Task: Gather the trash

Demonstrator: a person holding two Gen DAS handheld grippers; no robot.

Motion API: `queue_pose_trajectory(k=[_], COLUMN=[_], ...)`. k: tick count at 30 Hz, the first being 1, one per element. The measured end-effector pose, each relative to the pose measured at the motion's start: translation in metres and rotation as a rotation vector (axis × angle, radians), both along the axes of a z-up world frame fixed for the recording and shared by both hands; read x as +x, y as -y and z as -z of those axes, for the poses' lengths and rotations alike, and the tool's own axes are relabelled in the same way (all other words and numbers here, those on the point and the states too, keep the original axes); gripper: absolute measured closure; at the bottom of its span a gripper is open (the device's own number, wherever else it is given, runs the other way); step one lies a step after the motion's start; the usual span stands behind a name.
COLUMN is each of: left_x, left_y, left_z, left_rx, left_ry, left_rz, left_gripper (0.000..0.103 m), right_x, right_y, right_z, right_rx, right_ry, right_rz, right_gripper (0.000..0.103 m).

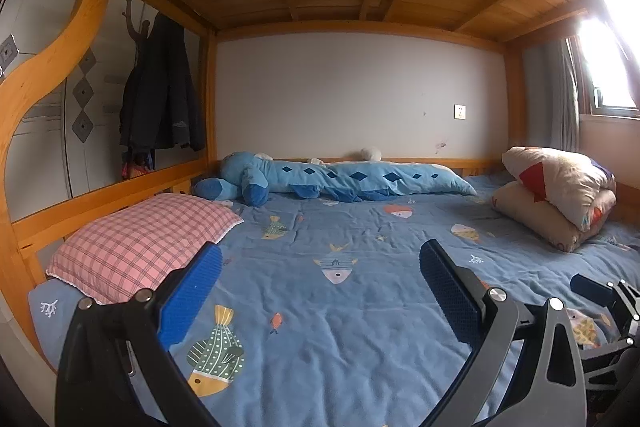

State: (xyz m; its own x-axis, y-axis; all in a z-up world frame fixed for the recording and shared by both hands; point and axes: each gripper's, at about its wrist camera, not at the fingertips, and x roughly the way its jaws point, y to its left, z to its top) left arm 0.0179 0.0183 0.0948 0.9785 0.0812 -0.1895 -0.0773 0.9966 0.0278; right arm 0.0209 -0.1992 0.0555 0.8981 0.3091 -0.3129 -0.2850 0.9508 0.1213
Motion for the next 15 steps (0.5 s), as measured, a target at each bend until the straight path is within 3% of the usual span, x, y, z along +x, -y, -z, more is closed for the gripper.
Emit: queue_pose_trajectory(k=[15], left_x=[0.0008], left_y=[-0.0005], left_z=[-0.0042], left_rx=[-0.008], left_ry=[0.044], left_rz=[-0.032], left_gripper=[0.004], right_x=[0.0063], right_y=[-0.0016], right_z=[0.0074], right_rx=[0.011], right_ry=[-0.039], right_rz=[-0.016], right_gripper=[0.008])
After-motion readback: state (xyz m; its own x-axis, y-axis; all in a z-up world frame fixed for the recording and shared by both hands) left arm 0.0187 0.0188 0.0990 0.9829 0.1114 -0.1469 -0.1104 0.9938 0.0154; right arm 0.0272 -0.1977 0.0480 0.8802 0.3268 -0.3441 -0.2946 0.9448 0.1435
